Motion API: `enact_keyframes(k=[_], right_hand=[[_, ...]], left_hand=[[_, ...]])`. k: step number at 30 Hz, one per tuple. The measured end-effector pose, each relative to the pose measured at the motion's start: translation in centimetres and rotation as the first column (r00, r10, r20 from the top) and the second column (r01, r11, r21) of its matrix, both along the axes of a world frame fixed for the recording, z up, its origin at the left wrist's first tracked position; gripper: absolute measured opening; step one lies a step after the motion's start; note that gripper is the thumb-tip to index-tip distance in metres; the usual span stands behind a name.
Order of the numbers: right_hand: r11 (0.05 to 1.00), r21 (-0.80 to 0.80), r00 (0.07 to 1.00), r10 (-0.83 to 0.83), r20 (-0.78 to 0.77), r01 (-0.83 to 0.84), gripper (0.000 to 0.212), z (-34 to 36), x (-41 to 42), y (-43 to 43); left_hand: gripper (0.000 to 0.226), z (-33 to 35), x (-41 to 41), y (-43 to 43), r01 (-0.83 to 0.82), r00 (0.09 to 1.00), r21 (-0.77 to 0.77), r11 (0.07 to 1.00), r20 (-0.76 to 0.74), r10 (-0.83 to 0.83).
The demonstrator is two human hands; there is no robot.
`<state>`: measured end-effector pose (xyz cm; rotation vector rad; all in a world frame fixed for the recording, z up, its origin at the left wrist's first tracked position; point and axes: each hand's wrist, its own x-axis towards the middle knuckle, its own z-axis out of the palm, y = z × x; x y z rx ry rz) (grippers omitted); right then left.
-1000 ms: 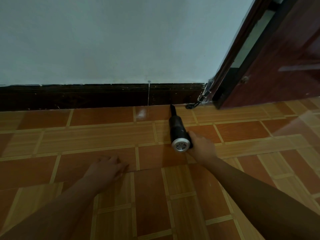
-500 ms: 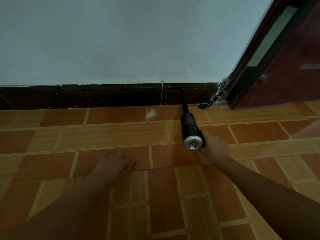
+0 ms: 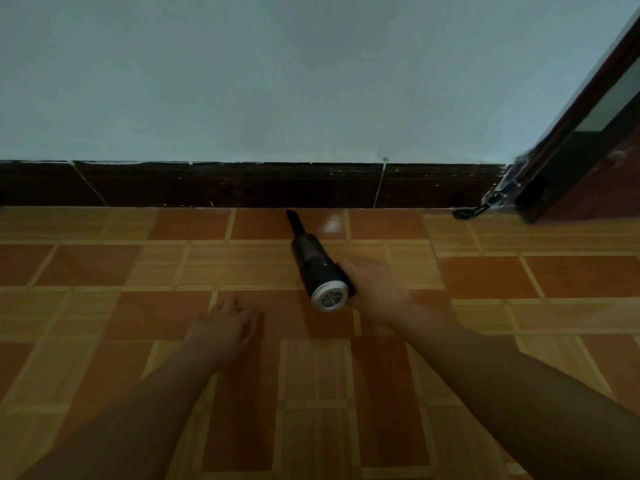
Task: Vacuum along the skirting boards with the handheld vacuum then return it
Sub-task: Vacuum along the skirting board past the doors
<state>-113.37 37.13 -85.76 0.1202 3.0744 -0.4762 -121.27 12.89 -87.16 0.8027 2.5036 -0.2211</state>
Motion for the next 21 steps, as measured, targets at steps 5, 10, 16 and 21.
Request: enact_keyframes(k=[5,10,16,21], right_hand=[[0.999,-0.009,0.997,0.037,-0.063,-0.038,0.035,-0.3,-3.3,-3.0],[0.998,-0.005,0.996,0.057,-0.066,-0.057,0.040,-0.9,-5.1,-4.4],[0.999,0.013,0.998,0.045,-0.044,-0.045,0.040,-1.1,-5.5,-4.5],[1.000,0.015,0.999,0.022,-0.029,-0.021,0.036,-1.2,-4.8,-3.5]], left_hand=[[0.057,-0.5,-0.3,-1.2,0.011,1.000,-0.063,0.998,0.016,-0.010],[0.055,-1.0,-0.2,-1.6,0.043,0.999,-0.062,0.997,0.010,-0.042],[0.050,-0.9,-0.1,-1.2,0.024,1.000,-0.047,0.999,-0.002,-0.024],[0.051,-0.6,0.2,-1.0,0.020,1.000,-0.056,0.998,-0.008,-0.020]])
